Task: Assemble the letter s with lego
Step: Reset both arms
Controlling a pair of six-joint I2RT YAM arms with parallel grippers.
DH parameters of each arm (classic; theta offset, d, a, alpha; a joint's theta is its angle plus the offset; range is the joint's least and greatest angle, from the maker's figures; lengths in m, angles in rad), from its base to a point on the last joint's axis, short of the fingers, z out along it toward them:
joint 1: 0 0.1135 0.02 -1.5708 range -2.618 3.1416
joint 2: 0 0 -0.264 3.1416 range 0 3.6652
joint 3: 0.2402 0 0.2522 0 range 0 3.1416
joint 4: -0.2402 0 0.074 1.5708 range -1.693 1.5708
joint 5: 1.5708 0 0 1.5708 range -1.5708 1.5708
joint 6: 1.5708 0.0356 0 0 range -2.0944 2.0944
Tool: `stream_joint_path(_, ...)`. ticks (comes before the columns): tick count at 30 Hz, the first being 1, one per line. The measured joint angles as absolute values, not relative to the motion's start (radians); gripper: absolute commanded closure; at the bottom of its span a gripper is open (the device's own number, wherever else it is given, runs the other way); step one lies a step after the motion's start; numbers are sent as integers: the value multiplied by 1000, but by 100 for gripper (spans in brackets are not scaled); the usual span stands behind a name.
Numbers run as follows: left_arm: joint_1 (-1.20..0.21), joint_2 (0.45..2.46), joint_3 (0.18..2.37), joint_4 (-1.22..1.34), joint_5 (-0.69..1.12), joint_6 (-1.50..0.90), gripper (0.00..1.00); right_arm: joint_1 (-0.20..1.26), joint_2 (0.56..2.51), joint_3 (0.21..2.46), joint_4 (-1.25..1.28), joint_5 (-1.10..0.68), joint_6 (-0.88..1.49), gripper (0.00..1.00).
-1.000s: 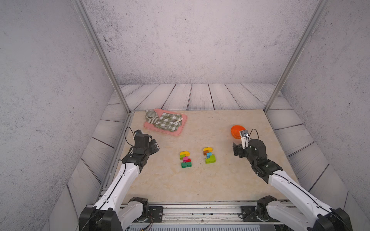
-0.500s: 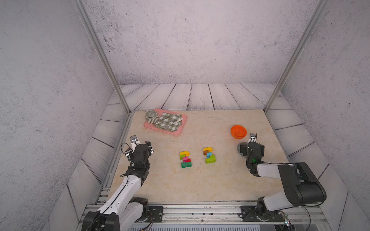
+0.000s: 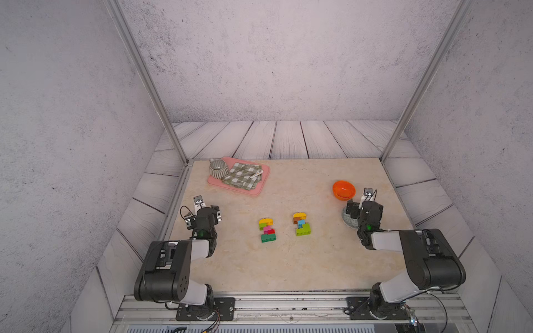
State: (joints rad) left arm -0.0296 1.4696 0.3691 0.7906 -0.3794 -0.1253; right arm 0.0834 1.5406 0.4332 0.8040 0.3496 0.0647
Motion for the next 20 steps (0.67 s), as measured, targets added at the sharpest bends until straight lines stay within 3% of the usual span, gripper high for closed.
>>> stream_joint_path(20, -28, 1538, 426, 801, -270, -90, 1, 83, 1541, 433, 774, 341, 72, 1)
